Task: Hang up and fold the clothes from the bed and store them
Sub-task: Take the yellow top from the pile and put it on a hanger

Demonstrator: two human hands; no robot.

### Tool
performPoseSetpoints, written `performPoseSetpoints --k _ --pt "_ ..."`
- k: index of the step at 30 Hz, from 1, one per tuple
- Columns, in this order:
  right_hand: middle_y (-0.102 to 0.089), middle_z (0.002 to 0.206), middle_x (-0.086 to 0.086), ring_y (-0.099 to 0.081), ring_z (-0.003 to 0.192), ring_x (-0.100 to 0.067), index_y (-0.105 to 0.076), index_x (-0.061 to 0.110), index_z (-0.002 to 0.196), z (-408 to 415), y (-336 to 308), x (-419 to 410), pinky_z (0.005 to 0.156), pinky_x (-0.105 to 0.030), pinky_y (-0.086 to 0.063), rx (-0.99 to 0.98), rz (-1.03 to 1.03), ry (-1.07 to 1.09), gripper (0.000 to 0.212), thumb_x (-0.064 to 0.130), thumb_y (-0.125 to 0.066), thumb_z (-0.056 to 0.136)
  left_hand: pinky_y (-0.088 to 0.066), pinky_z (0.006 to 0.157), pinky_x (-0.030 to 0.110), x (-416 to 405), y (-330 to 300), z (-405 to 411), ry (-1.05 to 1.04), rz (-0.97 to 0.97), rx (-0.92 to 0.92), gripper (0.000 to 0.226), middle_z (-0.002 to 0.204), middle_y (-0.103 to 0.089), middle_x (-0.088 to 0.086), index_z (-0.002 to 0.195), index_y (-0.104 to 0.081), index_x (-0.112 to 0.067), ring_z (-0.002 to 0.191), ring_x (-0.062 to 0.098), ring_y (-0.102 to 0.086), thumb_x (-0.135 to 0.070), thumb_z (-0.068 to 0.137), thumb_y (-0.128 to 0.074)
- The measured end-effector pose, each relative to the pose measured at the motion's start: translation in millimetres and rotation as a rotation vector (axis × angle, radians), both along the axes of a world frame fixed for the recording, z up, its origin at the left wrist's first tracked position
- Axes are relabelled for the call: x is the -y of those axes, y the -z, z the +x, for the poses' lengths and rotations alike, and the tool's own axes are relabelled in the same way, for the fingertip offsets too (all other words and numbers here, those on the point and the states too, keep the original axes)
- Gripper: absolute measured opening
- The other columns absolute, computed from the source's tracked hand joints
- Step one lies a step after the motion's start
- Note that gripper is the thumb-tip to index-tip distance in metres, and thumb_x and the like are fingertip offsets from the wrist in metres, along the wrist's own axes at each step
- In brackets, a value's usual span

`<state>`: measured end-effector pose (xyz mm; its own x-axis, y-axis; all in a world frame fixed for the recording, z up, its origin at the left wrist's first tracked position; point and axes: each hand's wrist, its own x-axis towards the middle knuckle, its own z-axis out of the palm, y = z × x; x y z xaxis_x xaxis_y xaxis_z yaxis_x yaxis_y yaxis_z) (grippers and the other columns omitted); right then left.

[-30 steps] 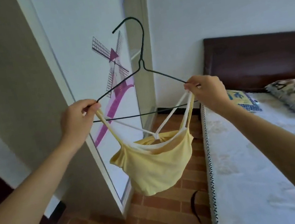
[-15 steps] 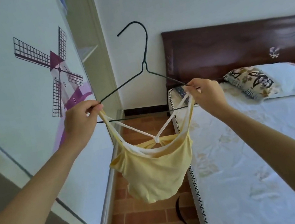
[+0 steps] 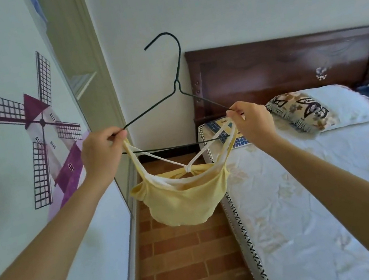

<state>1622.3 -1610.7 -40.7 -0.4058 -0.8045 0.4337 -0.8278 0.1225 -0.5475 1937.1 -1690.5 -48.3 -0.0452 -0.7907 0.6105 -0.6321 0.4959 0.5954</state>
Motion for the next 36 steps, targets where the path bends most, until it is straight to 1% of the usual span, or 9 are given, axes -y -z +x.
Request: performPoseSetpoints --k 3,6,9,11,17,21,29,34,36 --pt "-0.072 0.097 -0.001 -0.065 0.083 -0.023 -0.071 0.017 0.105 -6.3 3.6 31.6 0.069 -0.032 -0.047 -0.005 0.013 0.003 0.023 0.03 -0.052 0.1 -0.046 0.074 0.034 38.6 3.9 -9.4 0.022 0.016 -0.012 0.021 0.089 -0.072 0.012 0.1 -0.074 -0.002 0.083 0.025 -0.063 -0.02 0.093 -0.064" --pt "-0.073 0.096 -0.001 -0.066 0.081 -0.023 -0.071 0.016 0.106 -17.4 6.2 71.6 0.066 -0.031 -0.046 -0.015 0.016 -0.001 0.023 0.03 -0.053 0.1 -0.042 0.076 0.029 78.9 9.2 -19.7 0.025 0.045 -0.029 0.022 0.091 -0.071 0.007 0.103 -0.074 -0.003 0.084 0.019 -0.06 -0.021 0.093 -0.064" --pt "-0.073 0.094 0.0 -0.066 0.086 -0.022 -0.071 0.018 0.105 -32.2 8.4 119.0 0.073 -0.035 -0.051 -0.006 -0.003 -0.011 0.023 0.032 -0.055 0.099 -0.036 0.076 0.024 119.9 12.6 -32.9 0.006 0.056 -0.033 0.022 0.091 -0.069 0.004 0.103 -0.074 -0.004 0.085 0.016 -0.057 -0.021 0.093 -0.063" --pt "-0.073 0.094 0.001 -0.066 0.087 -0.021 -0.071 0.019 0.105 -45.1 8.6 153.0 0.076 -0.036 -0.052 0.003 -0.025 -0.024 0.023 0.033 -0.056 0.099 -0.037 0.076 0.024 150.8 11.4 -42.8 0.004 0.06 -0.035 0.021 0.093 -0.071 0.006 0.103 -0.074 -0.004 0.087 0.017 -0.059 -0.02 0.093 -0.064" --pt "-0.072 0.091 0.001 -0.063 0.079 -0.018 -0.072 0.019 0.105 -88.3 -1.8 257.2 0.066 -0.028 -0.04 0.009 -0.053 -0.052 0.023 0.033 -0.055 0.099 -0.042 0.081 0.028 247.5 -13.5 -82.5 0.013 0.105 -0.06 0.02 0.094 -0.068 0.004 0.104 -0.073 -0.006 0.09 0.018 -0.059 -0.021 0.094 -0.062" --pt "-0.072 0.093 -0.001 -0.065 0.083 -0.02 -0.072 0.019 0.104 -109.4 -8.2 313.6 0.069 -0.03 -0.044 0.015 -0.037 -0.062 0.022 0.032 -0.055 0.099 -0.041 0.083 0.027 298.2 -17.1 -102.2 0.0 0.098 -0.056 0.02 0.092 -0.065 -0.001 0.105 -0.073 -0.006 0.09 0.015 -0.057 -0.02 0.094 -0.062" --pt "-0.072 0.098 -0.003 -0.067 0.087 -0.022 -0.071 0.015 0.107 -134.7 -5.1 406.5 0.077 -0.036 -0.054 0.006 -0.001 -0.113 0.023 0.031 -0.056 0.099 -0.039 0.082 0.025 390.1 -8.0 -123.5 -0.005 0.11 -0.038 0.023 0.093 -0.066 0.001 0.107 -0.072 -0.005 0.09 0.015 -0.057 -0.022 0.094 -0.062" --pt "-0.072 0.099 -0.001 -0.066 0.09 -0.02 -0.072 0.016 0.108 -147.2 -4.2 477.9 0.074 -0.029 -0.047 0.017 0.009 -0.108 0.023 0.03 -0.056 0.099 -0.039 0.079 0.025 470.5 -7.3 -137.2 0.011 0.102 -0.051 0.02 0.091 -0.067 0.002 0.103 -0.073 -0.005 0.086 0.015 -0.057 -0.02 0.093 -0.063" --pt "-0.072 0.098 0.0 -0.066 0.09 -0.019 -0.072 0.017 0.107 -149.1 -10.6 514.1 0.075 -0.03 -0.048 0.013 -0.007 -0.112 0.022 0.03 -0.056 0.099 -0.04 0.077 0.024 509.6 -8.5 -140.2 0.009 0.09 -0.065 0.02 0.091 -0.067 0.001 0.102 -0.073 -0.006 0.082 0.009 -0.057 -0.02 0.093 -0.064"
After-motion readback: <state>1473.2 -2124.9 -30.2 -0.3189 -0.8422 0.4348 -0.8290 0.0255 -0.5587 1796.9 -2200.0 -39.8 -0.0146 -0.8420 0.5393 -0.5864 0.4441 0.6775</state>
